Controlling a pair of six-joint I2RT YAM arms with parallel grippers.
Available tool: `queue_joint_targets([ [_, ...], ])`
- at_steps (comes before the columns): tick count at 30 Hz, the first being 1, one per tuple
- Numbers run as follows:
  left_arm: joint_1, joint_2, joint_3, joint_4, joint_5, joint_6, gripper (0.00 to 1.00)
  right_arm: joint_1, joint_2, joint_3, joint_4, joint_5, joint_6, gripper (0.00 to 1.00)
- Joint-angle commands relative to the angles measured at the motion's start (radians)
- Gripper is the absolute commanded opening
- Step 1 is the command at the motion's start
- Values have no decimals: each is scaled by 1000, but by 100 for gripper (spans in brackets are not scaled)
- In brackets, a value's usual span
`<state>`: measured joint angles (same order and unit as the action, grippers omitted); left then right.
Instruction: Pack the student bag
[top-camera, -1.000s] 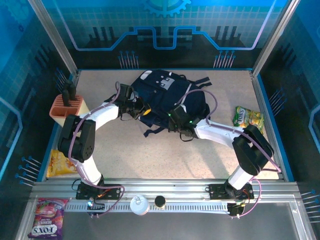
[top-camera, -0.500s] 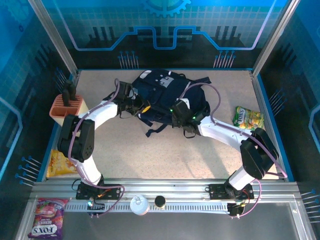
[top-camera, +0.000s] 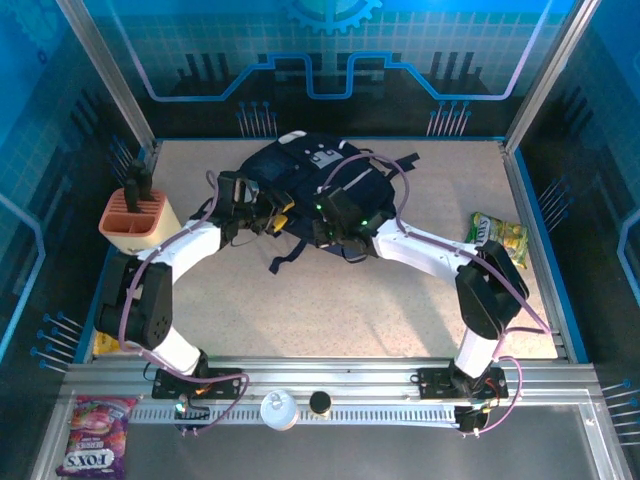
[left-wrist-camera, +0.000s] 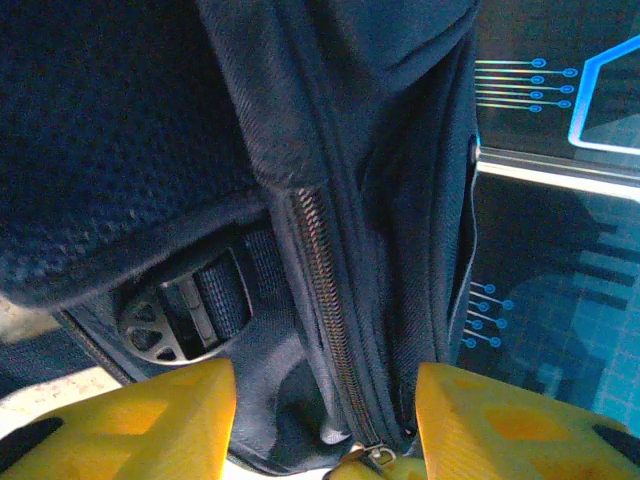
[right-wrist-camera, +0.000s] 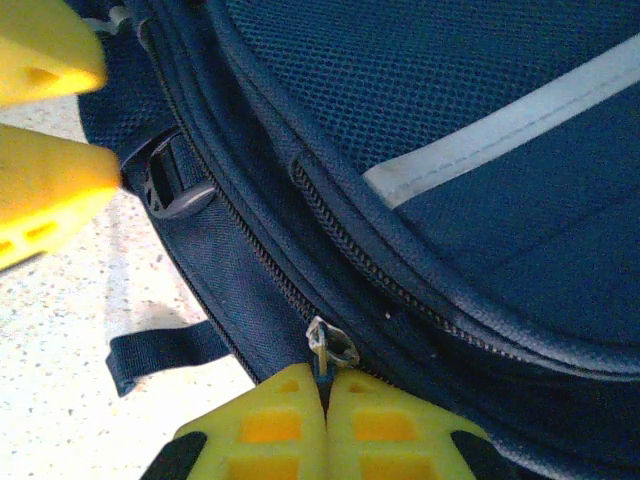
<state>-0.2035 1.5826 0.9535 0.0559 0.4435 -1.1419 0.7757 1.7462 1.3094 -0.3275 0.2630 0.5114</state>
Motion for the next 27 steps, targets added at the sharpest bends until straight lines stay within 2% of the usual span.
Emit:
queue_joint_targets([
  [1, -5, -2, -28, 113, 36, -103, 52, 13, 5, 47, 68, -47, -4, 4],
  [7, -25, 48, -24, 152, 35, -123, 51, 12, 6, 47, 71, -60, 1, 4],
  [14, -42, 67, -14, 137, -11, -119, 40, 12, 7, 46, 75, -67, 6, 4],
  [21, -47, 116, 17, 163, 3, -124, 38, 12, 11, 35, 73, -65, 7, 4],
  [24, -50, 139, 40, 162, 1, -119, 33, 12, 4, 13, 68, -47, 11, 4],
  [27, -50, 148, 59, 146, -12, -103, 24, 12, -14, -20, 60, -17, 13, 4],
])
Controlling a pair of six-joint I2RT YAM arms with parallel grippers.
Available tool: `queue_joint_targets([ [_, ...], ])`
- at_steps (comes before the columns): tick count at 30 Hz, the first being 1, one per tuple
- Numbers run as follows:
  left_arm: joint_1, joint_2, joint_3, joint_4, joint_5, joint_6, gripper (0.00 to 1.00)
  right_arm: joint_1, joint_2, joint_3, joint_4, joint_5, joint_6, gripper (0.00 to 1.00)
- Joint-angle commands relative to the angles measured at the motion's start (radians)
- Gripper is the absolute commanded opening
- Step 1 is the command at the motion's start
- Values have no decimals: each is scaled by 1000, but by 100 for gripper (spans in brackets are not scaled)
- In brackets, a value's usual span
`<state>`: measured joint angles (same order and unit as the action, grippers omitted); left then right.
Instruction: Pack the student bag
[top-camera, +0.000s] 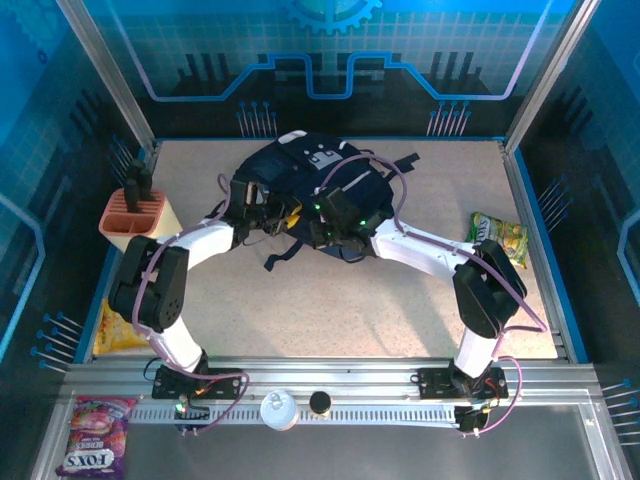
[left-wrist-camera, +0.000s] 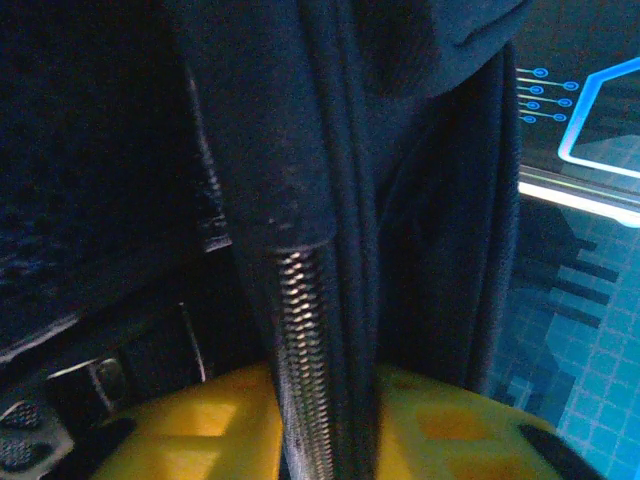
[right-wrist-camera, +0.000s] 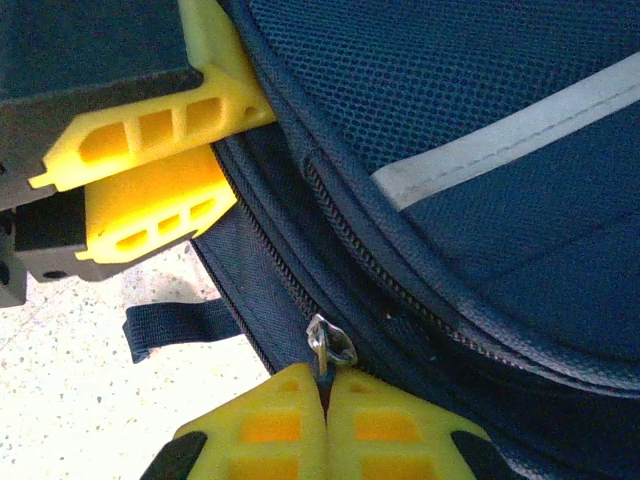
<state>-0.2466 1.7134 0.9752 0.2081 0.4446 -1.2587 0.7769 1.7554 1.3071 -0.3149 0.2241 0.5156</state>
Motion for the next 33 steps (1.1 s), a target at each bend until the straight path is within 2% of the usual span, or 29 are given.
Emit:
queue_joint_targets([
  [1, -5, 17, 44, -14, -18, 23, 19, 10, -31, -33, 42, 34, 9, 3],
  [6, 16, 11, 50, -40, -26, 52, 0, -12, -94, -136, 17, 93, 23, 4],
  [13, 27, -21, 45, -61, -20, 90, 0, -113, -202, -295, 48, 114, -45, 6],
  [21, 23, -28, 44, -88, 11, 122, 0, -254, -164, -210, -17, 103, -72, 6],
  [27, 27, 22, 162, -225, 43, 229, 0, -260, -157, -188, -75, 59, -124, 3],
  [33, 34, 116, 350, -379, 33, 353, 2, -224, -246, -293, -64, -82, -141, 2],
])
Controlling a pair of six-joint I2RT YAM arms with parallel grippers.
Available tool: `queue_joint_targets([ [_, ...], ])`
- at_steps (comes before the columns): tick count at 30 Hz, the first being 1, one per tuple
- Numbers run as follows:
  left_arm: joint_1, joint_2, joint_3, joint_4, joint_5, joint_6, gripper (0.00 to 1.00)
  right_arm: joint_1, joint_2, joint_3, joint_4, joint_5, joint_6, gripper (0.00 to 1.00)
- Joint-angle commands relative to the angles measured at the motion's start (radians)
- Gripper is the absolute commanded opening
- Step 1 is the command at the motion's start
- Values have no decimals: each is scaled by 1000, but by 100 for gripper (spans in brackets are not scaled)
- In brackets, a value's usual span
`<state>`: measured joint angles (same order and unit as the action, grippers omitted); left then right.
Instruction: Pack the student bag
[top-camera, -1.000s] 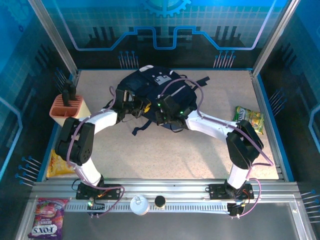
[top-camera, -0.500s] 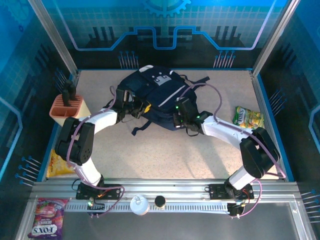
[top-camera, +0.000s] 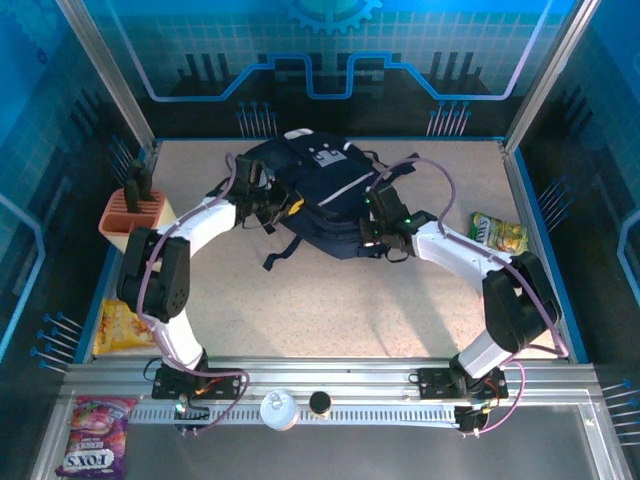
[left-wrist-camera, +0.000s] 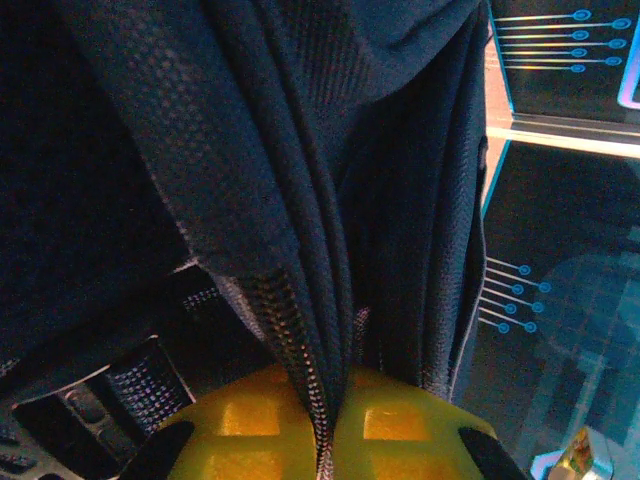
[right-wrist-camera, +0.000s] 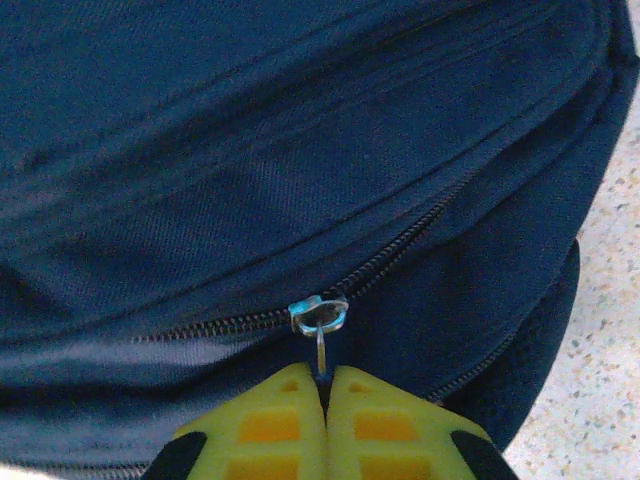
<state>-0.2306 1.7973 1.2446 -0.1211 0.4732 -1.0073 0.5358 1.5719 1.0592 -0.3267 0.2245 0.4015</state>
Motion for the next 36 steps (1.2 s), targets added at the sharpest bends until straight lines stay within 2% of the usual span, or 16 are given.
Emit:
queue_joint_targets([
  [1, 24, 45, 97, -56, 3, 106, 3, 34, -73, -61, -42, -111, -31, 2],
  [6, 48, 88, 142, -60, 3, 112, 6, 122, -69, -71, 26, -215, -37, 2],
  [13, 93, 104, 179, -140, -22, 178, 13, 222, 59, 51, 150, -293, 12, 1],
  [16, 121, 37, 99, -109, -44, 164, 20, 244, 133, 129, 183, -313, 42, 1],
  [19, 160, -43, -7, -99, -59, 138, 32, 252, 199, 201, 204, -336, 66, 1],
  [24, 195, -188, -161, -102, -64, 110, 42, 252, 263, 286, 201, -351, 69, 0],
  [27, 195, -261, -233, -81, -28, 58, 45, 252, 278, 305, 195, -362, 63, 0],
  [31, 183, -334, -338, 23, 50, -106, 49, 251, 283, 307, 188, -358, 63, 0],
  [36, 111, -375, -412, 105, 4, -241, 50, 251, 280, 304, 182, -358, 68, 0],
])
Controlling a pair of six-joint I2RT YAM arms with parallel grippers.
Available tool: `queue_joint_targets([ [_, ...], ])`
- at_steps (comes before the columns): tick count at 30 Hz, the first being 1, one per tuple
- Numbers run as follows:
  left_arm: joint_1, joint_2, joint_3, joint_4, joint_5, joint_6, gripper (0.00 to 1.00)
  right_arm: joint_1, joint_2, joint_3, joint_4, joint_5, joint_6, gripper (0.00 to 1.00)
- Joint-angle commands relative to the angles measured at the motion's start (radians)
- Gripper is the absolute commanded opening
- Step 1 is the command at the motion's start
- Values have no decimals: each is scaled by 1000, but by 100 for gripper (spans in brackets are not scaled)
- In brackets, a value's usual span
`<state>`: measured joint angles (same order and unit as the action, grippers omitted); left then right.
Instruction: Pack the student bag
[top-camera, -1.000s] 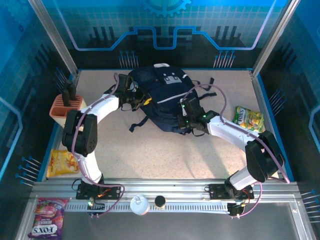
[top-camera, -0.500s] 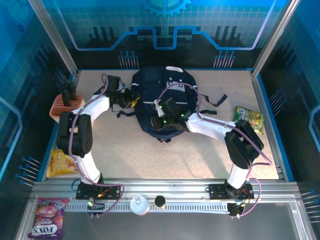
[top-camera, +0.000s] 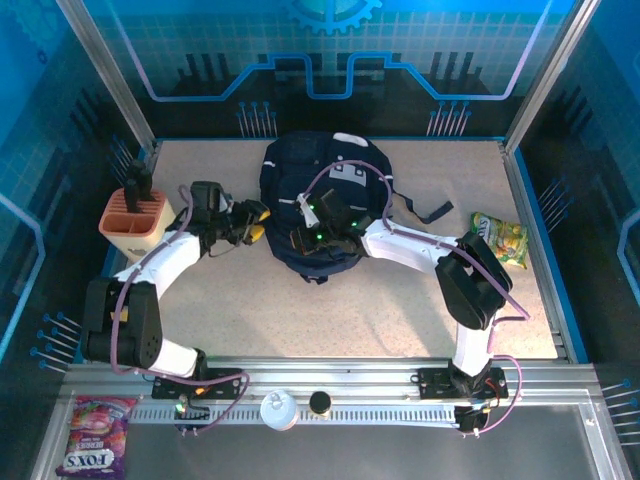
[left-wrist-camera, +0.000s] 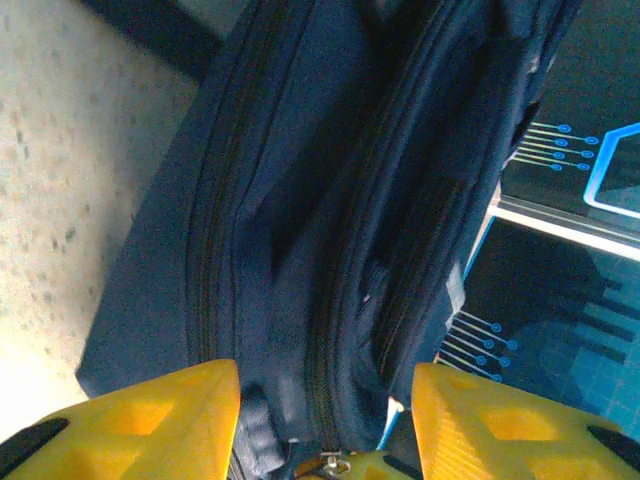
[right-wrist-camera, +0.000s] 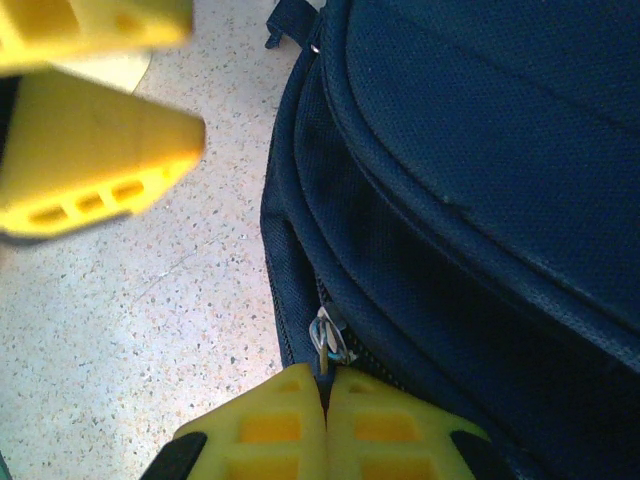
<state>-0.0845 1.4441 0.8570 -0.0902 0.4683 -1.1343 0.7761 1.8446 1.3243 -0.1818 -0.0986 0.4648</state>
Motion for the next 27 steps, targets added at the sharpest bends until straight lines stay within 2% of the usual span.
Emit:
queue_joint_targets([
  [1, -46, -14, -28, 92, 7, -127, 49, 11, 7, 39, 35, -36, 7, 0],
  [9, -93, 52, -14, 145, -29, -159, 33, 9, -2, 32, 33, -34, 9, 0],
  [22, -112, 113, -20, 176, -44, -175, 34, 8, -8, 21, 38, -39, 13, 0],
  [24, -113, 130, -16, 189, -39, -176, 31, 10, -11, 18, 35, -32, 11, 0],
  [27, -112, 148, -6, 197, -42, -170, 22, 11, -19, 1, 24, -4, 8, 0],
])
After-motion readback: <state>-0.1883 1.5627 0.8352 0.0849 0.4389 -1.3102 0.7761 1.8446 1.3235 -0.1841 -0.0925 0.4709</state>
